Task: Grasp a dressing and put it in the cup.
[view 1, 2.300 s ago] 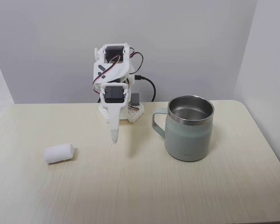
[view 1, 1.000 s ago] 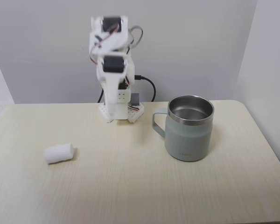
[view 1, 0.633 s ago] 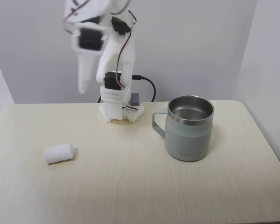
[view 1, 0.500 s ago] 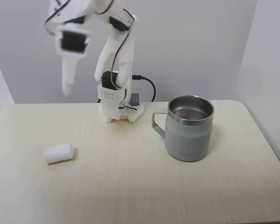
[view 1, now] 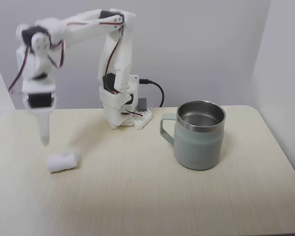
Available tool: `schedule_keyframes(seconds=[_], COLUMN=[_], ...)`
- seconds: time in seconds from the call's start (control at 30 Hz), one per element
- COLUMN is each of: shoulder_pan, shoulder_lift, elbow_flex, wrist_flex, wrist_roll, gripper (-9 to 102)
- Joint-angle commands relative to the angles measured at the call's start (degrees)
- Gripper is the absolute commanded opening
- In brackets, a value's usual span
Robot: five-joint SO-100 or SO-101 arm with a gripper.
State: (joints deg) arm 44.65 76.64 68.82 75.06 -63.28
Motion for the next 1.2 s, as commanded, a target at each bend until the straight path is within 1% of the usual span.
schedule_keyframes(seconds=[0.0, 0.23, 0.3, 0.7, 0.77, 0.8, 0.83, 0.87, 1.03, 1.17], shoulder_pan=[0.44, -2.02, -2.81, -4.83, -4.92, -5.01, -5.19, -5.36, -6.06, -7.29], shoulder_lift=[2.90, 9.40, 10.20, 5.71, 5.71, 5.71, 5.71, 5.62, 2.37, -1.23], elbow_flex=[-2.81, -10.02, -11.43, -16.44, -16.52, -16.52, -16.52, -16.52, -16.26, -10.20], wrist_flex=[-5.89, -17.58, -18.81, -19.42, -19.51, -19.51, -19.51, -19.51, -18.02, -10.63], wrist_roll=[-0.62, 1.93, 2.64, 3.43, 3.43, 3.52, 3.52, 3.60, 5.98, 10.02], gripper=[21, 22, 22, 21, 16, 11, 3, -2, -3, -3])
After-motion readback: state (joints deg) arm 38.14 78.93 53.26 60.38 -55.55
